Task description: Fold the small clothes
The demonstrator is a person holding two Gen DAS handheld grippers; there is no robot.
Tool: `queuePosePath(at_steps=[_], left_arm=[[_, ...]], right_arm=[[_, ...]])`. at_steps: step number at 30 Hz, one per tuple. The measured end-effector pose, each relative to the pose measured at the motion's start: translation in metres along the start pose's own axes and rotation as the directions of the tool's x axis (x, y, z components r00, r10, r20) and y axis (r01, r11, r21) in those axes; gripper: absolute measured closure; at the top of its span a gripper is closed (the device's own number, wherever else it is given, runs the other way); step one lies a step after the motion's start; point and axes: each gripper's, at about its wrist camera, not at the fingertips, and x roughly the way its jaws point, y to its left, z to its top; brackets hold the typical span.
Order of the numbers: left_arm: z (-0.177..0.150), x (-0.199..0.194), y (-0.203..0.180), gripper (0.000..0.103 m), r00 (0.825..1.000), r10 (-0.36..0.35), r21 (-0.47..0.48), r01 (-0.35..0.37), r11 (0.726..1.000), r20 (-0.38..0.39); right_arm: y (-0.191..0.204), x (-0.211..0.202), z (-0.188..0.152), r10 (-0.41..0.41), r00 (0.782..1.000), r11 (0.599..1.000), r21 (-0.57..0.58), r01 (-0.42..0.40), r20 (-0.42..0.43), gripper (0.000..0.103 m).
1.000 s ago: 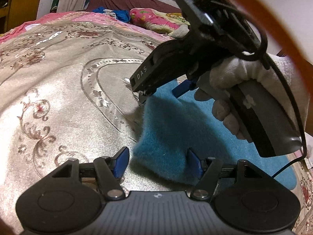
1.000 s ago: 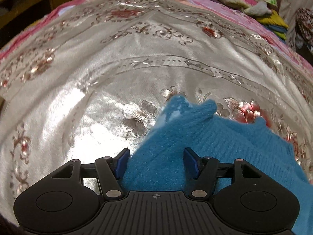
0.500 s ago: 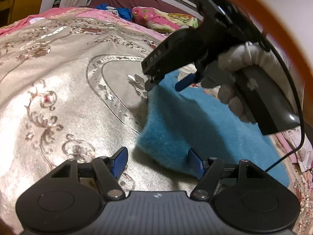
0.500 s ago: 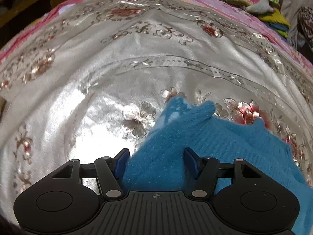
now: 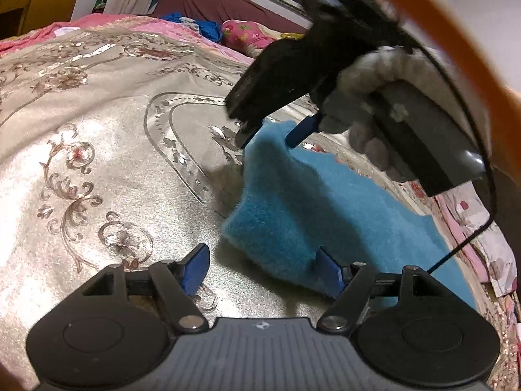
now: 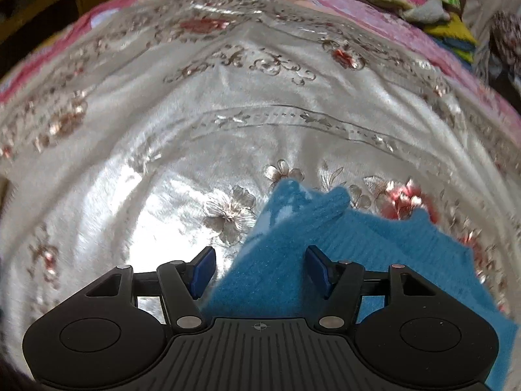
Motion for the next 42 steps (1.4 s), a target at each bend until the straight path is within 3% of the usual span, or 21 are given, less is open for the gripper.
queuePosePath(at_steps=[7, 14, 22, 34, 42], left_arm=[[-0.003, -0.003, 0.001, 0.026, 1.000, 0.006, -0.003, -0.006, 1.000, 0.017], [-0.002, -0.005, 0.001, 0.023, 0.999, 0.040, 0.001, -0.040, 0.999, 0.010], [-0.008, 0.001, -0.007, 0.009, 1.000, 0.026, 0.040, -0.027, 0.999, 0.013], [-0.009, 0.014, -0.022, 0.008, 0.999, -0.037, 0.065, 0.036, 0.997, 0.012], [0.004, 0.041, -0.035, 0.008, 1.000, 0.001, 0.067, -0.001, 0.998, 0.006]], right_arm=[[0.026, 0.028, -0.007, -0.129, 0.990, 0.983, -0.139, 0.120, -0.057, 0.041], [0.012, 0.032, -0.007, -0.117, 0.991, 0.987, -0.119, 0.109, -0.060, 0.041], [0.010, 0.030, -0.006, -0.112, 0.990, 0.984, -0.146, 0.099, -0.084, 0.044], [0.009, 0.035, -0.008, -0.105, 0.991, 0.985, -0.143, 0.092, -0.085, 0.039], [0.004, 0.028, -0.016, -0.075, 0.996, 0.990, -0.124, 0.068, -0.047, 0.044]])
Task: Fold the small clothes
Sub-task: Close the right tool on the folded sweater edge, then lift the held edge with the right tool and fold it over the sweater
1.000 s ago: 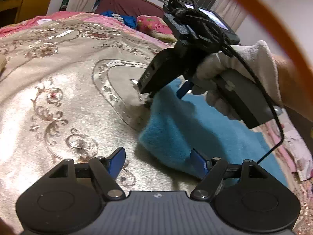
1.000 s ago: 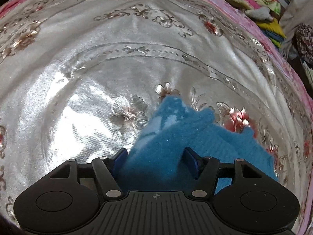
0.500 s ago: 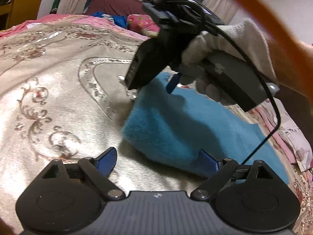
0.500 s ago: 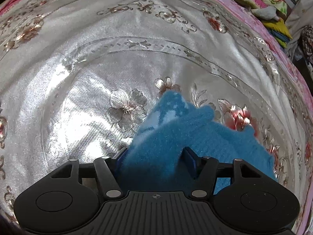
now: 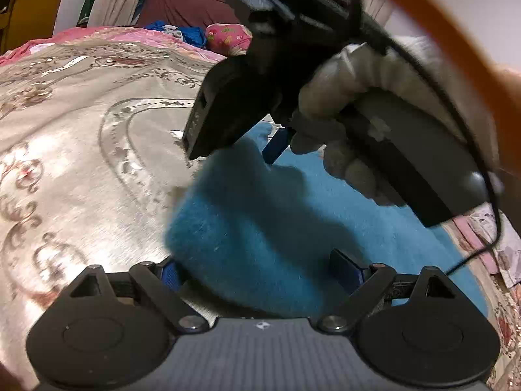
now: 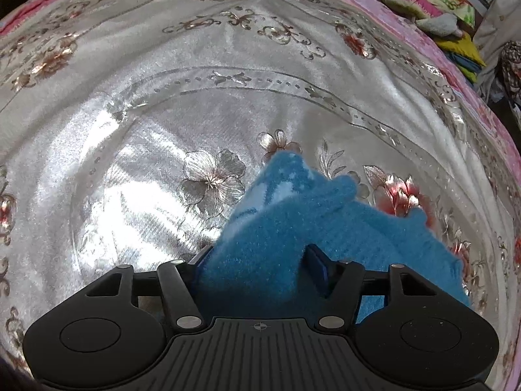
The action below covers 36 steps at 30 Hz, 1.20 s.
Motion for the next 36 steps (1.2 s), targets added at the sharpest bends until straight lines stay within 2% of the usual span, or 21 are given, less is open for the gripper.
queuePosePath(at_steps=[5, 7, 9, 11, 14, 16, 18, 21, 28, 36], left_arm=[[0.006, 0.011, 0.001, 0.011, 1.000, -0.022, -0.090, 0.024, 0.996, 0.015], [0.004, 0.014, 0.001, 0.022, 0.999, -0.017, -0.115, 0.021, 0.993, 0.037], [0.000, 0.014, -0.001, 0.031, 0.998, -0.008, -0.116, 0.014, 0.993, 0.056], [-0.003, 0.012, -0.004, 0.035, 0.997, 0.001, -0.096, 0.007, 0.995, 0.075], [-0.005, 0.008, -0.004, 0.045, 0.996, 0.001, -0.097, 0.008, 0.995, 0.094], [-0.004, 0.003, -0.003, 0.055, 0.994, -0.002, -0.098, 0.013, 0.995, 0.106], [-0.002, -0.002, -0.002, 0.061, 0.993, -0.009, -0.096, 0.020, 0.995, 0.115], [0.002, -0.011, -0.008, 0.066, 0.991, -0.021, -0.079, 0.032, 0.996, 0.134], [0.009, -0.031, -0.046, 0.070, 0.984, -0.075, 0.021, 0.073, 0.997, 0.161], [0.021, -0.040, -0.103, 0.070, 0.976, -0.150, 0.129, 0.131, 0.983, 0.158]], right_arm=[[-0.009, -0.003, 0.000, 0.047, 0.999, 0.999, 0.018, -0.046, -0.010, 0.044], [-0.014, -0.001, 0.002, 0.065, 0.998, 0.998, 0.027, -0.064, -0.021, 0.044], [-0.011, 0.003, 0.004, 0.062, 0.998, 0.998, 0.013, -0.062, -0.031, 0.038], [-0.006, 0.008, 0.007, 0.037, 0.999, 0.999, -0.003, -0.037, -0.032, 0.034], [-0.004, 0.013, 0.012, 0.015, 0.999, 1.000, 0.001, -0.015, -0.034, 0.033], [-0.006, 0.012, 0.011, 0.022, 0.999, 1.000, 0.002, -0.022, -0.026, 0.038], [-0.007, 0.009, 0.006, 0.013, 1.000, 1.000, -0.015, -0.013, -0.009, 0.053], [-0.012, -0.001, 0.001, 0.015, 1.000, 1.000, -0.014, -0.015, 0.010, 0.069], [-0.049, -0.040, -0.013, 0.105, 0.991, 0.990, 0.087, -0.112, 0.080, 0.075], [-0.120, -0.090, -0.045, 0.161, 0.967, 0.958, 0.205, -0.201, 0.198, 0.077]])
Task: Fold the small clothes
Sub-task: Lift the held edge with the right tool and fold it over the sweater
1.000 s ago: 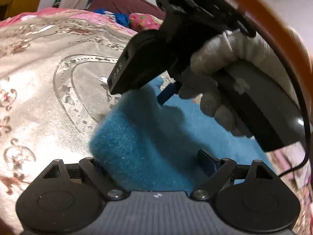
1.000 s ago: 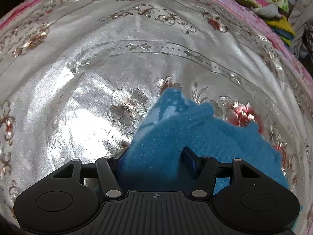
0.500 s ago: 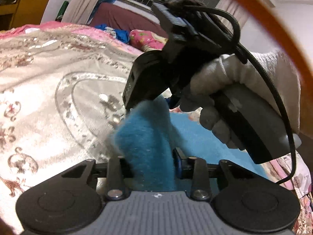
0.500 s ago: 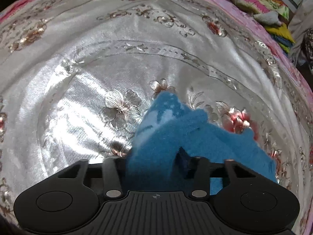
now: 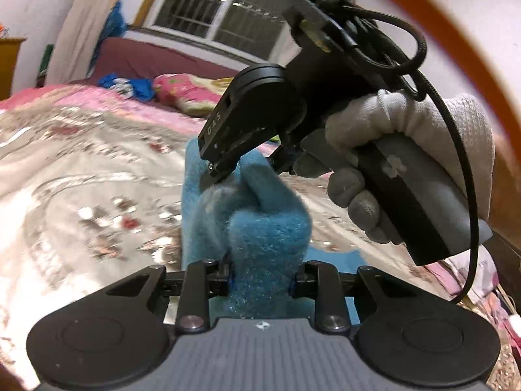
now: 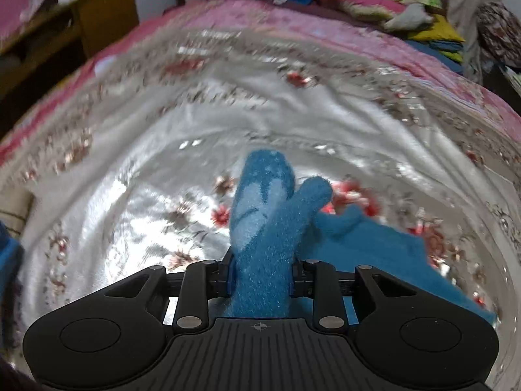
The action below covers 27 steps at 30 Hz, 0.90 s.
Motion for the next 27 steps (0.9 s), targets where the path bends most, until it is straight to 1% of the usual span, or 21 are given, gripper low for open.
queuePosePath(at_steps=[4, 8, 11, 16, 21, 25, 27], left_arm=[[-0.001, -0.001, -0.035, 0.070, 0.999, -0.044, 0.051, 0.045, 0.998, -0.008], [0.002, 0.010, -0.067, 0.070, 0.995, -0.093, 0.100, 0.096, 0.990, -0.031], [0.001, 0.015, -0.088, 0.070, 0.991, -0.122, 0.124, 0.128, 0.984, -0.052], [-0.007, 0.026, -0.119, 0.070, 0.985, -0.149, 0.173, 0.163, 0.971, -0.089], [-0.029, 0.041, -0.152, 0.070, 0.979, -0.142, 0.239, 0.175, 0.955, -0.149], [-0.053, 0.065, -0.170, 0.070, 0.968, -0.117, 0.284, 0.179, 0.942, -0.221], [-0.065, 0.066, -0.185, 0.070, 0.962, -0.106, 0.298, 0.181, 0.937, -0.250]], right_arm=[[-0.044, -0.033, -0.011, 0.040, 0.997, 0.995, 0.087, -0.045, 0.059, 0.077], [-0.091, -0.060, -0.027, 0.069, 0.991, 0.982, 0.166, -0.087, 0.110, 0.077], [-0.125, -0.075, -0.041, 0.080, 0.987, 0.969, 0.222, -0.110, 0.142, 0.077], [-0.176, -0.095, -0.068, 0.087, 0.978, 0.947, 0.291, -0.139, 0.187, 0.077], [-0.227, -0.097, -0.107, 0.106, 0.970, 0.909, 0.375, -0.184, 0.219, 0.077], [-0.265, -0.080, -0.146, 0.114, 0.970, 0.866, 0.457, -0.203, 0.214, 0.077], [-0.282, -0.065, -0.167, 0.113, 0.974, 0.840, 0.505, -0.199, 0.197, 0.077]])
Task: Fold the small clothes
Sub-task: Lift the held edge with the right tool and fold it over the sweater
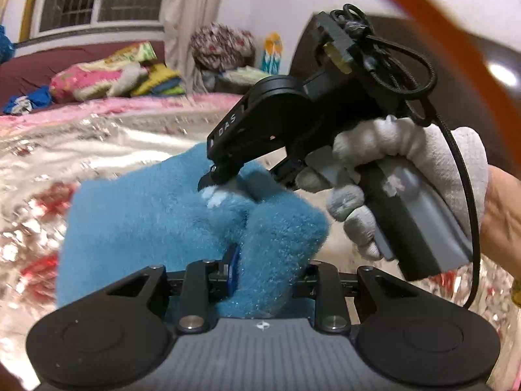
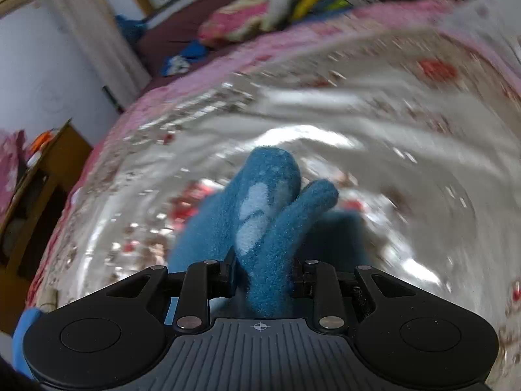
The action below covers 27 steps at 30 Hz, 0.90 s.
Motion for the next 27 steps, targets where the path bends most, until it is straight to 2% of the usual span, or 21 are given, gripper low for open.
queuePosePath(at_steps=[4, 6, 9, 13, 18, 20, 21, 25, 27], left_arm=[[-0.012, 0.012, -0.025, 0.068, 0.999, 0.024, 0.067, -0.021, 0.998, -0.040], [-0.016, 0.010, -0.031, 0.065, 0.999, 0.029, 0.094, -0.025, 0.995, -0.038], [-0.013, 0.003, -0.028, 0.063, 0.999, 0.025, 0.081, -0.022, 0.997, -0.040], [-0.013, -0.018, -0.020, 0.058, 1.000, -0.001, 0.090, 0.003, 0.996, -0.026], [-0.020, -0.058, -0.015, 0.051, 1.000, -0.012, 0.118, 0.012, 0.993, 0.003], [-0.021, -0.066, -0.010, 0.049, 1.000, 0.005, 0.123, -0.007, 0.992, 0.010], [-0.021, -0.069, -0.007, 0.049, 1.000, 0.020, 0.125, -0.022, 0.992, 0.012], [-0.018, -0.070, 0.009, 0.048, 0.997, 0.077, 0.099, -0.077, 0.992, 0.006], [-0.013, -0.065, 0.017, 0.048, 0.995, 0.101, 0.075, -0.102, 0.992, 0.006]], right_arm=[[-0.041, 0.017, -0.018, -0.012, 1.000, 0.996, 0.086, 0.013, -0.016, 0.074], [-0.057, 0.018, -0.024, 0.006, 1.000, 0.991, 0.133, -0.004, -0.014, 0.064], [-0.067, 0.006, -0.029, 0.025, 1.000, 0.991, 0.133, -0.026, 0.009, 0.061], [-0.064, -0.025, -0.041, 0.006, 0.998, 0.995, 0.096, -0.011, 0.059, 0.060], [-0.046, -0.066, -0.065, 0.084, 0.995, 0.996, 0.037, -0.086, 0.062, 0.060], [-0.037, -0.074, -0.074, 0.103, 0.994, 0.995, 0.012, -0.104, 0.048, 0.058], [-0.032, -0.075, -0.077, 0.102, 0.994, 0.995, -0.005, -0.101, 0.034, 0.056], [-0.025, -0.059, -0.089, 0.029, 0.999, 0.999, -0.028, -0.031, -0.041, 0.055], [-0.029, -0.047, -0.095, 0.032, 0.997, 0.999, -0.006, -0.032, -0.073, 0.055]])
